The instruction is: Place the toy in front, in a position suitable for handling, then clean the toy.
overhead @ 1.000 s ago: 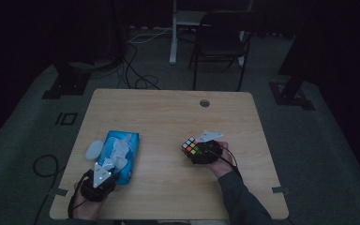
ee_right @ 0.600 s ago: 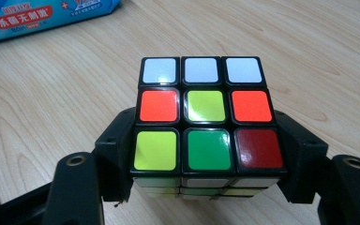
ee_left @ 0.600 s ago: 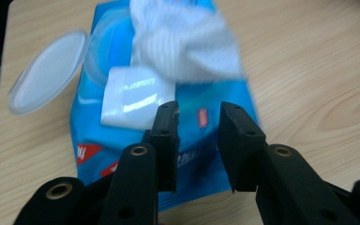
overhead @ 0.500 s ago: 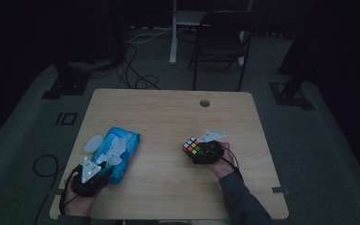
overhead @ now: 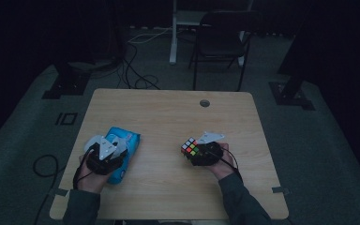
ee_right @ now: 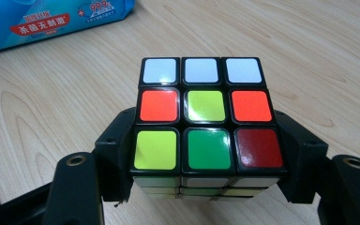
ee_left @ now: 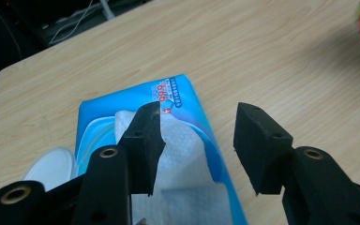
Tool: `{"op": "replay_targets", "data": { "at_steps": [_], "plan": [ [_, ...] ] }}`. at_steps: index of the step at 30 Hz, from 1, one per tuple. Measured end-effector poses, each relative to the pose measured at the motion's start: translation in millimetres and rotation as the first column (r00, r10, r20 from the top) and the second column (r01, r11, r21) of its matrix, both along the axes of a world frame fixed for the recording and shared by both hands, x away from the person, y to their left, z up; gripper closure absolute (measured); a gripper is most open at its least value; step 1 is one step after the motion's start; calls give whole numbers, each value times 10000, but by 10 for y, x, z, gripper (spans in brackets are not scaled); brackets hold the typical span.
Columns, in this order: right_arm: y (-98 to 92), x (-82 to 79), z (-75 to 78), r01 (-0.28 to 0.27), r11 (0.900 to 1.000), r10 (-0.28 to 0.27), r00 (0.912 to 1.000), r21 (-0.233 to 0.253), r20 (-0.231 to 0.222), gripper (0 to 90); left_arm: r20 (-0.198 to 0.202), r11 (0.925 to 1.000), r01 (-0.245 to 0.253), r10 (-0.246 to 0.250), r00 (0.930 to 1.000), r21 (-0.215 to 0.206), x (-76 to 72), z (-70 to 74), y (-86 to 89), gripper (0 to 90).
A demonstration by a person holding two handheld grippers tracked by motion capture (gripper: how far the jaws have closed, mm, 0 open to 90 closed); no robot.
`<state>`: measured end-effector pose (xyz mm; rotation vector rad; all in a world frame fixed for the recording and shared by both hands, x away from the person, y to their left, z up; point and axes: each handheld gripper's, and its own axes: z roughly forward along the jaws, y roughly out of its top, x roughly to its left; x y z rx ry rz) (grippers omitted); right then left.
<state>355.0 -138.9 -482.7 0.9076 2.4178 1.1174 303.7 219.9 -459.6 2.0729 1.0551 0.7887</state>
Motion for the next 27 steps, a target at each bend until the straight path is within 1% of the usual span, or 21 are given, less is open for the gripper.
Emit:
{"op": "replay_targets", "data": {
  "at_steps": [4, 10, 12, 13, 15, 17, 19, 22, 23, 25, 27],
  "plan": [
    [-11, 0, -8, 24, 10000, -24, 10000, 62, -9, 339, -268, 9998, -95, 99, 9996, 148, 98, -62, -43, 491],
    [-7, 0, -5, 32, 9999, -32, 10000, 124, 5, 338, -590, 9991, -229, 250, 9979, 362, 168, -119, -60, 499],
    [-3, -3, -4, 19, 9999, -19, 10000, 124, 11, 338, -590, 9991, -229, 250, 9979, 362, 168, -119, -60, 501],
    [-3, -3, -4, 19, 9999, -19, 10000, 124, 11, 338, -676, 9992, -289, 307, 9972, 284, 186, -135, -54, 501],
    [8, -5, 0, 13, 9999, -13, 10000, 130, 12, 338, -766, 9991, -303, 324, 9965, 289, 200, -139, -43, 571],
    [12, -6, 1, 8, 9999, -8, 10000, 150, 10, 339, -773, 9995, -274, 286, 9966, 176, 205, -131, -28, 681],
    [16, -7, 2, -3, 9999, 2, 10000, 144, 20, 338, -870, 9995, -293, 298, 9958, 67, 215, -120, -11, 771],
    [20, -5, -1, -12, 9999, 12, 10000, 125, 21, 339, -913, 9995, -313, 321, 9953, 100, 231, -107, 6, 887],
    [21, -5, -2, -5, 9999, 5, 10000, 114, 20, 339, -949, 9995, -304, 309, 9950, 68, 235, -102, 12, 900],
    [21, -5, -3, 5, 9999, -6, 10000, 135, 24, 338, -884, 9995, -321, 323, 9956, 29, 239, -90, 22, 900],
    [22, -11, -2, 32, 9999, -32, 10000, 159, 8, 338, -882, 9994, -289, 273, 9957, -170, 239, -71, 32, 900]
  ]
}}
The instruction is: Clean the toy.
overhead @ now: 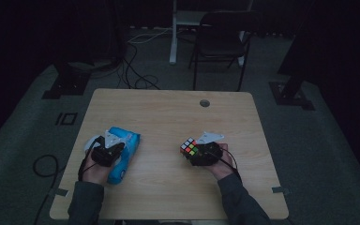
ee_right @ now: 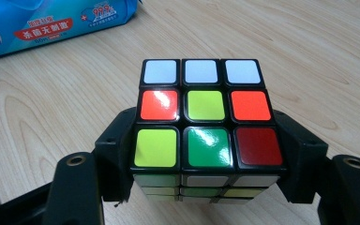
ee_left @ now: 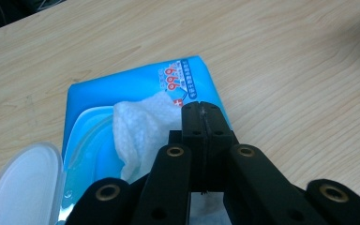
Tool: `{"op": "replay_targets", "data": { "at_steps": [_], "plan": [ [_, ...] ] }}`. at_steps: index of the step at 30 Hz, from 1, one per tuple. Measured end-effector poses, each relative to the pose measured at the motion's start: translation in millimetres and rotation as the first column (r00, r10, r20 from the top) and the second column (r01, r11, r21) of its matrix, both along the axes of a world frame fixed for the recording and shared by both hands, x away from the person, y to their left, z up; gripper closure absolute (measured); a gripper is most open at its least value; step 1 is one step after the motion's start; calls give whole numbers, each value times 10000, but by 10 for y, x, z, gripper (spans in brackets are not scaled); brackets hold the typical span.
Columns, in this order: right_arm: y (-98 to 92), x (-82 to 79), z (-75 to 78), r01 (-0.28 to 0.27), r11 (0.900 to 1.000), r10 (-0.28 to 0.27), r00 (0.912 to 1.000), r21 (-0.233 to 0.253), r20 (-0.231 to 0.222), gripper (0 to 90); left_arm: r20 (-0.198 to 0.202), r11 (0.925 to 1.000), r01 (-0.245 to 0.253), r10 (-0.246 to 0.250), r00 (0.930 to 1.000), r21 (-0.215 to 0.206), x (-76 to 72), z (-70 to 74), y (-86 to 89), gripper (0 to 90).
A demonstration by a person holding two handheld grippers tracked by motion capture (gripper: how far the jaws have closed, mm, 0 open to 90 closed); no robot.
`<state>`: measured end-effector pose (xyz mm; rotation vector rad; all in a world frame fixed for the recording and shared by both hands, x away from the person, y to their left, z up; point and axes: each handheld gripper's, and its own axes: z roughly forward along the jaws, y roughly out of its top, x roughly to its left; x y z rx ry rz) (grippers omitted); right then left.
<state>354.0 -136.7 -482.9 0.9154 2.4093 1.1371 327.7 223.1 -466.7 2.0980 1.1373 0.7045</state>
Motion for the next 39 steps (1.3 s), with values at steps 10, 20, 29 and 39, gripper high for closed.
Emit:
{"op": "replay_targets", "data": {
  "at_steps": [10, 20, 29, 39],
  "plan": [
    [31, -1, -13, -78, 10000, 78, 10000, 10, -10, 339, 239, 9915, 920, -901, 9956, -922, 47, 157, -184, 900],
    [36, -3, -18, -112, 9999, 112, 9999, 25, -27, 339, 426, 9758, 1461, -1410, 9891, -1630, 37, 240, -286, 803],
    [15, -3, -32, -91, 10000, 91, 10000, 29, -26, 339, 553, 9927, 666, -613, 9966, -1005, -130, 281, 64, 650],
    [62, 1, -43, -142, 9999, 142, 9998, 19, -107, 338, -500, 9992, -63, 43, 9987, -383, -94, -67, 293, 498]
  ]
}}
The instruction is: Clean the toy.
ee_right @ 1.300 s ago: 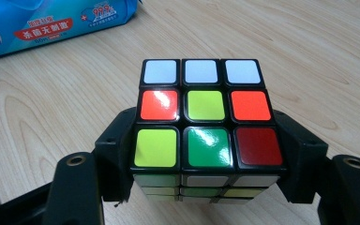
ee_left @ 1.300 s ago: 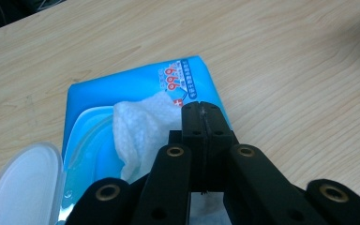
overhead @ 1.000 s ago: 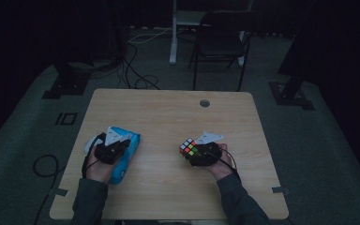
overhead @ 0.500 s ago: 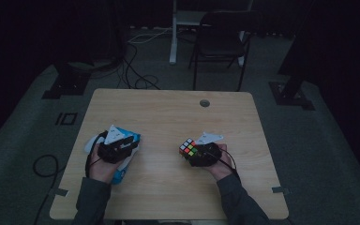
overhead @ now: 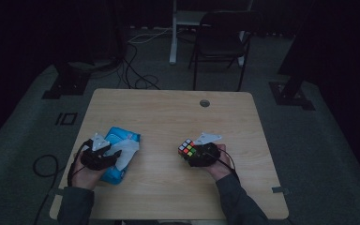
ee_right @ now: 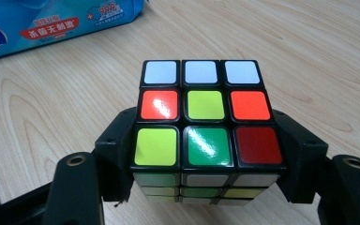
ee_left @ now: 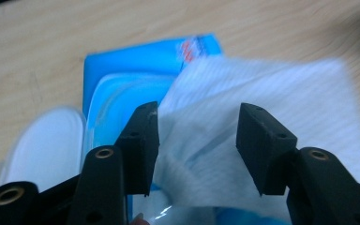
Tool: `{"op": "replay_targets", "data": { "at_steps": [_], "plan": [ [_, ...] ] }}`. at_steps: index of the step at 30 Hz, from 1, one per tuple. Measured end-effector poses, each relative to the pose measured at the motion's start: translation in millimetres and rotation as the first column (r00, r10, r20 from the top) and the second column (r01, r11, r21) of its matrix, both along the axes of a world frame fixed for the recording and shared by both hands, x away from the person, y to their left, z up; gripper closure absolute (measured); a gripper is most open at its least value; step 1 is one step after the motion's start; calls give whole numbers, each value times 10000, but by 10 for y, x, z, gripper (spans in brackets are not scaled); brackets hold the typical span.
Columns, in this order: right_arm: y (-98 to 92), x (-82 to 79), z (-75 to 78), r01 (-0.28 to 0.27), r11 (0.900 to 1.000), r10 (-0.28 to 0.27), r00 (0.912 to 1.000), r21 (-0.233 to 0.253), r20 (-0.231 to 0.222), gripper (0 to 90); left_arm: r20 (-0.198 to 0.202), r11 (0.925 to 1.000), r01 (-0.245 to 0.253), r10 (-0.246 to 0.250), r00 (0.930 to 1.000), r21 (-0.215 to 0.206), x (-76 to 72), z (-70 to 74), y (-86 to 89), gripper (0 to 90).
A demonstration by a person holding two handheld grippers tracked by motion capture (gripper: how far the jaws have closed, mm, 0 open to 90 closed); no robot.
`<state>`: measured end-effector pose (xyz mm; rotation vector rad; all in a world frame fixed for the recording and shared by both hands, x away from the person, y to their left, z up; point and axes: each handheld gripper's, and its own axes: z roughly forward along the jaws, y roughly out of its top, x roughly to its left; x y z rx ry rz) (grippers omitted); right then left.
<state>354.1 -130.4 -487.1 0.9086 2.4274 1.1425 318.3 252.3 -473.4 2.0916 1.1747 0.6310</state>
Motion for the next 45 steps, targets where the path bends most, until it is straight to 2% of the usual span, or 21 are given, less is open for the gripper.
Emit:
{"op": "replay_targets", "data": {
  "at_steps": [4, 6, 7, 9, 11, 14, 17, 19, 22, 25, 27, 30, 33, 37, 38, 39, 40, 41, 42, 44, 45],
  "plan": [
    [16, -1, -3, -61, 10000, 61, 10000, -38, 21, 339, -197, 9999, -65, 64, 9998, -80, 43, -63, -4, 536],
    [15, 0, -4, -67, 10000, 68, 10000, -41, 26, 338, -227, 9999, -111, 108, 9997, -130, 54, -71, -4, 621],
    [5, 1, -2, -58, 10000, 58, 10000, -12, 26, 338, -219, 9994, -121, 114, 9997, -320, 72, -74, 9, 706],
    [-8, -1, 0, -11, 10000, 10, 10000, 17, 12, 338, -259, 9991, -29, 18, 9997, -428, 78, -66, 13, 764],
    [-24, 2, -2, 23, 10000, -23, 10000, 32, 26, 338, -162, 9996, 40, -44, 9999, -270, 68, -51, -18, 820],
    [-40, 1, -3, 74, 10000, -74, 10000, 40, -12, 338, 91, 9991, -68, 72, 9999, -421, 63, -9, -31, 864],
    [-44, -4, 0, 39, 10000, -40, 10000, 35, 33, 339, 111, 9983, -203, 210, 9997, -541, 95, 13, -10, 888],
    [-42, -7, 3, 6, 10000, -6, 10000, 46, 53, 339, 53, 9987, -102, 105, 9999, -497, 114, 7, -33, 896],
    [-35, -6, 9, 11, 10000, -11, 10000, 67, 55, 339, 41, 9971, 71, -69, 10000, -756, 108, 26, -65, 900],
    [-29, -10, 11, -21, 10000, 21, 10000, 46, 65, 339, 365, 9935, 534, -499, 9981, -1005, 45, 107, -142, 900],
    [-20, -13, 9, -87, 10000, 87, 9999, 8, 60, 339, 450, 9928, 694, -653, 9969, -973, 36, 147, -191, 900],
    [3, -27, 11, -210, 9998, 211, 9997, -16, 122, 338, 605, 9851, 945, -866, 9944, -1439, 40, 194, -220, 900],
    [22, -37, 16, -325, 9995, 325, 9993, -11, 166, 339, 749, 9838, 1054, -953, 9926, -1452, 35, 232, -268, 900],
    [48, -34, 19, -390, 9992, 390, 9991, 10, 176, 339, 965, 9844, 1258, -1143, 9888, -1232, 27, 311, -373, 900],
    [59, -33, 16, -388, 9992, 387, 9991, 30, 160, 339, 1129, 9762, 1546, -1382, 9839, -1522, 26, 356, -402, 900],
    [59, -33, 16, -388, 9992, 387, 9991, 30, 160, 339, 1129, 9762, 1546, -1382, 9839, -1522, 26, 356, -402, 900],
    [70, -32, 11, -448, 9990, 447, 9989, 41, 167, 339, 1348, 9661, 1838, -1607, 9778, -1815, 21, 414, -451, 900],
    [70, -32, 11, -448, 9990, 447, 9989, 41, 167, 339, 1348, 9661, 1838, -1607, 9778, -1815, 21, 414, -451, 900],
    [89, -37, 8, -497, 9988, 497, 9987, 36, 143, 339, 1496, 9614, 2060, -1800, 9722, -1824, 30, 466, -527, 900],
    [116, -48, 12, -614, 9981, 613, 9980, 41, 158, 339, 1560, 9562, 2250, -1972, 9679, -1871, 55, 497, -600, 900],
    [116, -48, 12, -614, 9981, 613, 9980, 41, 158, 339, 1560, 9562, 2250, -1972, 9679, -1871, 55, 497, -600, 899]
  ]
}}
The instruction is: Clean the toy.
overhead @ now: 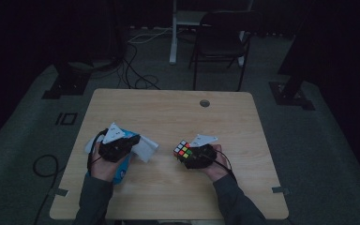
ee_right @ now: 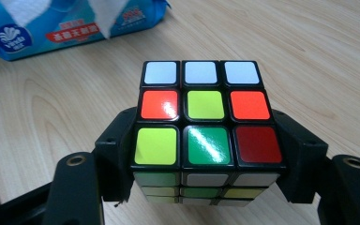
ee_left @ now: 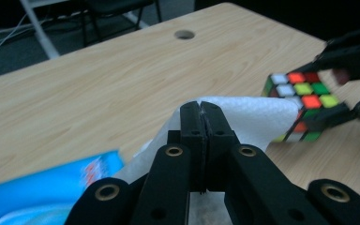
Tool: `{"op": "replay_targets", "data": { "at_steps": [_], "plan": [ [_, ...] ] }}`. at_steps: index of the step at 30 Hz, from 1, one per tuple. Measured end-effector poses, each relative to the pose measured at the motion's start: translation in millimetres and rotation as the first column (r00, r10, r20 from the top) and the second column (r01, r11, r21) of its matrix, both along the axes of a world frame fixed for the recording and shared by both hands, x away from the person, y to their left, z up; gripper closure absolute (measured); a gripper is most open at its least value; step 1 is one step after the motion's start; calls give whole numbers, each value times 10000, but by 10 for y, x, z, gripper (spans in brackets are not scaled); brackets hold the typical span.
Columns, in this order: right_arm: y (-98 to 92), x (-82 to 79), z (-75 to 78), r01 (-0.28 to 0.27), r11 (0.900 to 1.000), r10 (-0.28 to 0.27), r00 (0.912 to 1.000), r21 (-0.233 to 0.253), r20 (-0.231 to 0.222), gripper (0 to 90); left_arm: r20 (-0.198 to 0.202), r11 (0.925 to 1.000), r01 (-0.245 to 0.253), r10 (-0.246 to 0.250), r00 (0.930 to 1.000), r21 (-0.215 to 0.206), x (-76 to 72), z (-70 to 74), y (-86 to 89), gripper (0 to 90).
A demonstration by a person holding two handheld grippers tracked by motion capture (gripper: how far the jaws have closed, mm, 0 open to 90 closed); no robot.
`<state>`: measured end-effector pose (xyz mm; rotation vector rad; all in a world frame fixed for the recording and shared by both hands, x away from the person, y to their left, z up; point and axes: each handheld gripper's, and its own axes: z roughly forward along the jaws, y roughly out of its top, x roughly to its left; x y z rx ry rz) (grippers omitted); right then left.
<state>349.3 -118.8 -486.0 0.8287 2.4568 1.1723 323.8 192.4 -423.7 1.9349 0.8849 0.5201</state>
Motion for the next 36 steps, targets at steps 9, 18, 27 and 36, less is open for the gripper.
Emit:
{"op": "replay_targets", "data": {
  "at_steps": [9, 18, 27, 36],
  "plan": [
    [119, -48, 11, -392, 9992, 392, 9992, 32, 37, 339, 85, 9986, 514, -513, 9986, -84, 84, 62, -257, 898],
    [194, -62, 30, -613, 9981, 612, 9981, 104, 41, 339, 242, 9962, 844, -839, 9962, -224, 104, 101, -425, 897],
    [238, -55, -1, -678, 9976, 678, 9977, 102, -45, 339, 601, 9920, 1181, -1153, 9915, -454, 108, 161, -628, 896],
    [215, -58, -7, -634, 9979, 635, 9980, 149, -28, 339, 574, 9874, 1433, -1396, 9885, -677, 113, 154, -758, 895]
  ]
}}
